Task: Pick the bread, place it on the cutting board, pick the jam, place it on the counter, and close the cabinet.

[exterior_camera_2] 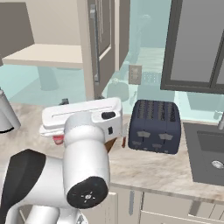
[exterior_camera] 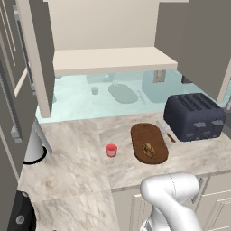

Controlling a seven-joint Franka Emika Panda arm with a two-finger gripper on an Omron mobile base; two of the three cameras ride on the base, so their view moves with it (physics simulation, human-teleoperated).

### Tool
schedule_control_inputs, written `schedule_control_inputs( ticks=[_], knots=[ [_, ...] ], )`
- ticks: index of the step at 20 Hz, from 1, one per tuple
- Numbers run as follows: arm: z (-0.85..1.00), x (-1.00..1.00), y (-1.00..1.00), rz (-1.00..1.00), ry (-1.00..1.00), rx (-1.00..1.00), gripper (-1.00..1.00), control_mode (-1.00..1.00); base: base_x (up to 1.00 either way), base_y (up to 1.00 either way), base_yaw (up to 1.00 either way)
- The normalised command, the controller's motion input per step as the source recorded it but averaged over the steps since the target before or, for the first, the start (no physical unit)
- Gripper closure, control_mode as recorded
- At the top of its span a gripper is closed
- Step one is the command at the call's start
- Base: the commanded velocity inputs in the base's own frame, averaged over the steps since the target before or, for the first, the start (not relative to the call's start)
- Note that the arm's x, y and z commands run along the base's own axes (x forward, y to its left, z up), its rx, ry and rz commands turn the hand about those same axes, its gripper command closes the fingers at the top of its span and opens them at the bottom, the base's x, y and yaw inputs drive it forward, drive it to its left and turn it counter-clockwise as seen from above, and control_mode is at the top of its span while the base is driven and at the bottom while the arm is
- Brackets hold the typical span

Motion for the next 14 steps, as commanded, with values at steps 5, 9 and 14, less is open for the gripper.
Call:
schedule_control_inputs(
  ticks=[5,9,14],
  knots=[
    [0.0,0.34,-0.15,0.15,-0.04,0.03,-1.0,-1.0,0.0,0.0,0.0],
    [0.0,0.39,-0.17,0.19,0.0,0.02,-1.0,-1.0,0.0,0.0,0.0],
    [0.0,0.28,-0.25,0.18,-0.01,0.02,-1.0,-1.0,0.0,0.0,0.0]
  ],
)
